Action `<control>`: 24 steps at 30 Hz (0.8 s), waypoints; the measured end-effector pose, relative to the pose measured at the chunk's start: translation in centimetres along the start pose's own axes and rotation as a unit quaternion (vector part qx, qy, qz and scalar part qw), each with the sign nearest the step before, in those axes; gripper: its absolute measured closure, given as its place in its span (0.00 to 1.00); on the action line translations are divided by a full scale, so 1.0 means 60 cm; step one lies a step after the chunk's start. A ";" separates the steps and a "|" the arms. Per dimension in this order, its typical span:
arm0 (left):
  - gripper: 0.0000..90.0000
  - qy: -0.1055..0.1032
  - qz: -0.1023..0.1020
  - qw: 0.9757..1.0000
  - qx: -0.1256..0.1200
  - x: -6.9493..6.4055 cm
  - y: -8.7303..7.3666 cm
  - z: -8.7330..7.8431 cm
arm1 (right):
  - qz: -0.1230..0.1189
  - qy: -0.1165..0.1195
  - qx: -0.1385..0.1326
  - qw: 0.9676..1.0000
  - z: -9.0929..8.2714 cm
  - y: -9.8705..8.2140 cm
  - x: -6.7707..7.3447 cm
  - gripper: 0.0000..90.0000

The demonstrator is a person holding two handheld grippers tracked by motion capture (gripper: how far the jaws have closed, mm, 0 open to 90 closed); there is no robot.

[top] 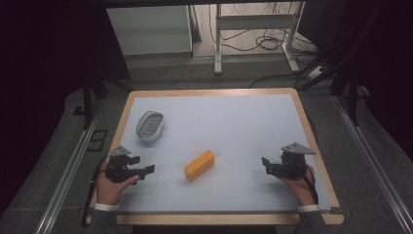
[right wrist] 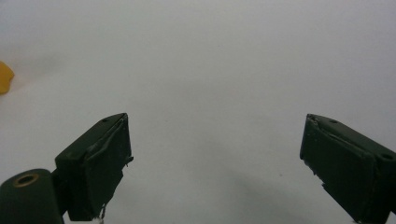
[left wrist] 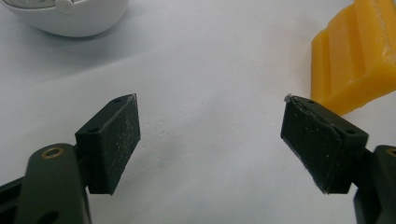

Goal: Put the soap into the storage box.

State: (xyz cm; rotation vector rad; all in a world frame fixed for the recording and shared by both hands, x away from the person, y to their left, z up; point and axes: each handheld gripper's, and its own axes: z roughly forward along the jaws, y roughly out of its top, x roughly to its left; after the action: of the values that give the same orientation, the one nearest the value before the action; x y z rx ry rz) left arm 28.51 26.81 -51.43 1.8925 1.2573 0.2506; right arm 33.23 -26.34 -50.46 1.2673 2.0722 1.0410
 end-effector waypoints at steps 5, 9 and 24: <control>0.23 -0.001 0.003 1.000 0.000 0.000 -0.002 -0.001 | -0.010 -0.002 -0.004 1.000 -0.002 -0.003 0.000 0.11; 0.23 0.000 0.004 1.000 -0.001 0.000 -0.002 -0.003 | -0.017 -0.008 -0.003 1.000 -0.003 -0.005 -0.001 0.12; 0.22 0.007 0.009 1.000 -0.002 -0.004 0.000 -0.002 | 0.009 -0.023 -0.005 1.000 -0.013 -0.014 -0.024 0.11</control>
State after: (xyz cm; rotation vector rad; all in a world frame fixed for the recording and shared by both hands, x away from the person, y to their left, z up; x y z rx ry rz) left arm 28.34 26.69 -51.30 1.9022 1.2495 0.2756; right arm 32.85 -28.15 -50.66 1.2952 2.0222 1.0194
